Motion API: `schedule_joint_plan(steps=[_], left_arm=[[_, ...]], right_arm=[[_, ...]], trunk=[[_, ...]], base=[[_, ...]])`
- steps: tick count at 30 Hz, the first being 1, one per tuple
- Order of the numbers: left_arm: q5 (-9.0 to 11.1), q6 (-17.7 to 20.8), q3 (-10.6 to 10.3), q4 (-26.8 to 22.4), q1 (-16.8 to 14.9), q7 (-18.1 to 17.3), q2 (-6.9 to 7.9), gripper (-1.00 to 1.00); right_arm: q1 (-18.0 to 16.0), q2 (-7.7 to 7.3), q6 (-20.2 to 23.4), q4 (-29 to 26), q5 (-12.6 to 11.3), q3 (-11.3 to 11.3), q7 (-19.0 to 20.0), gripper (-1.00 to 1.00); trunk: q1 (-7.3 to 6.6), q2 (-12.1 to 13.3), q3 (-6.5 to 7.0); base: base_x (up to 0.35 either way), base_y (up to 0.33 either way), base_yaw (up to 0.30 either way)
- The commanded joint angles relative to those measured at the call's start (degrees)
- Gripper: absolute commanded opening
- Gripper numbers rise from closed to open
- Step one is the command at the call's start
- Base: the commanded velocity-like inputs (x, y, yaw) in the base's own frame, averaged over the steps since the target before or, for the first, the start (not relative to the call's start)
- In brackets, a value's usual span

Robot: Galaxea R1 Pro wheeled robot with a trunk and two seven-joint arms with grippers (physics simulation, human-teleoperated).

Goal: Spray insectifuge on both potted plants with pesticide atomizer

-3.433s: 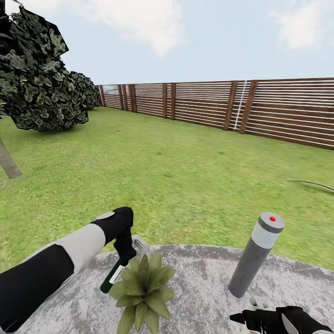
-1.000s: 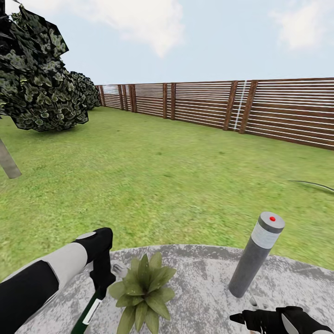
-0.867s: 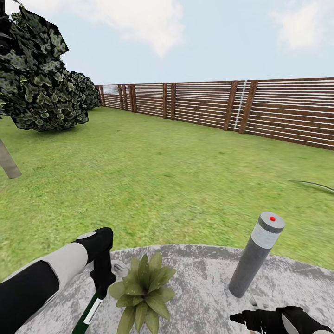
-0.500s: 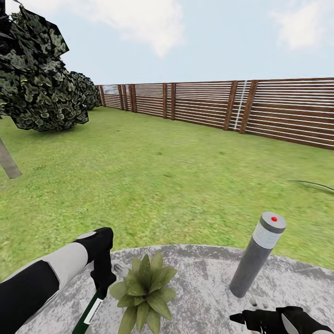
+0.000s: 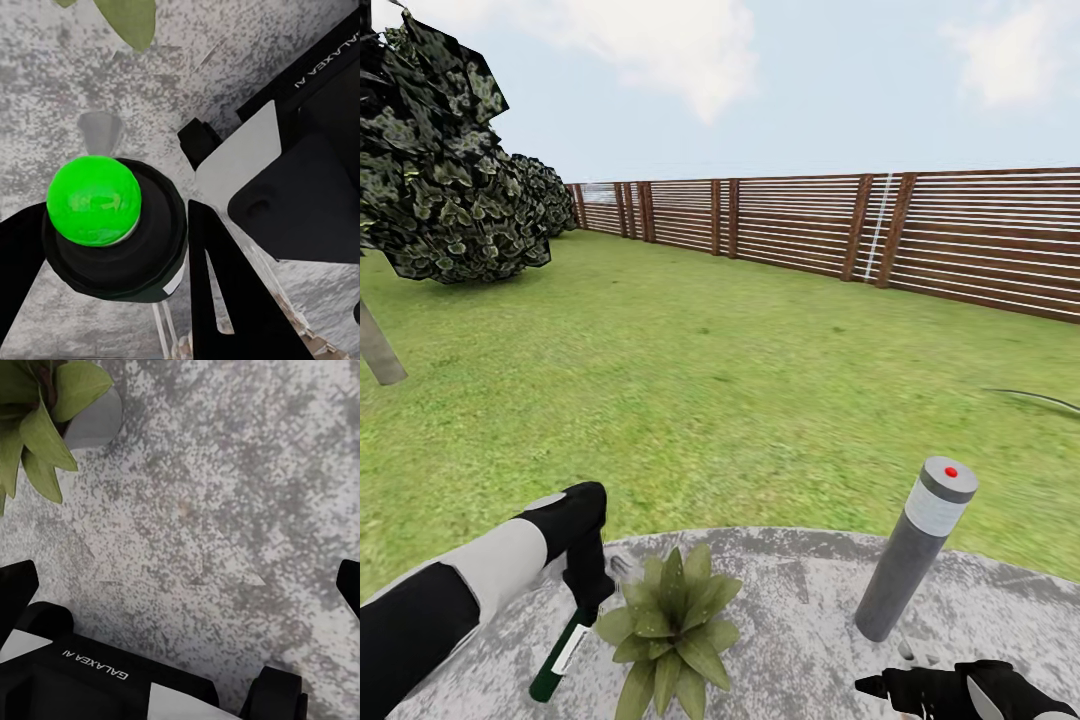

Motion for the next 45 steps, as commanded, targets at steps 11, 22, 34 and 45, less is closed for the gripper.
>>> schedule_joint_plan(steps=[11, 22, 34, 45], left_arm=[[-0.5, 0.5, 0.3, -0.4, 0.0, -0.2, 4.24, -1.0], [-0.5, 0.5, 4.0, -4.1, 0.0, 1.1, 3.87, -1.0], [-0.8, 0.5, 7.4, -5.9, 1.6, 2.4, 3.87, -1.0], [-0.9, 0.5, 7.4, -5.8, 5.8, 2.4, 3.87, -1.0]], right_arm=[[0.0, 0.01, 0.6, -0.1, 0.1, -0.5, 0.2, 1.0], [0.0, 0.01, 0.6, -0.1, 0.1, -0.5, 0.2, 1.0], [0.0, 0.01, 0.6, -0.1, 0.1, -0.5, 0.2, 1.0], [0.0, 0.01, 0.6, -0.1, 0.1, -0.5, 0.2, 1.0]], trunk=[[-0.01, 0.0, -0.06], [-0.01, 0.0, -0.06], [-0.01, 0.0, -0.06], [-0.01, 0.0, -0.06]], base=[[0.0, 0.0, 0.0], [0.0, 0.0, 0.0], [0.0, 0.0, 0.0], [0.0, 0.0, 0.0]])
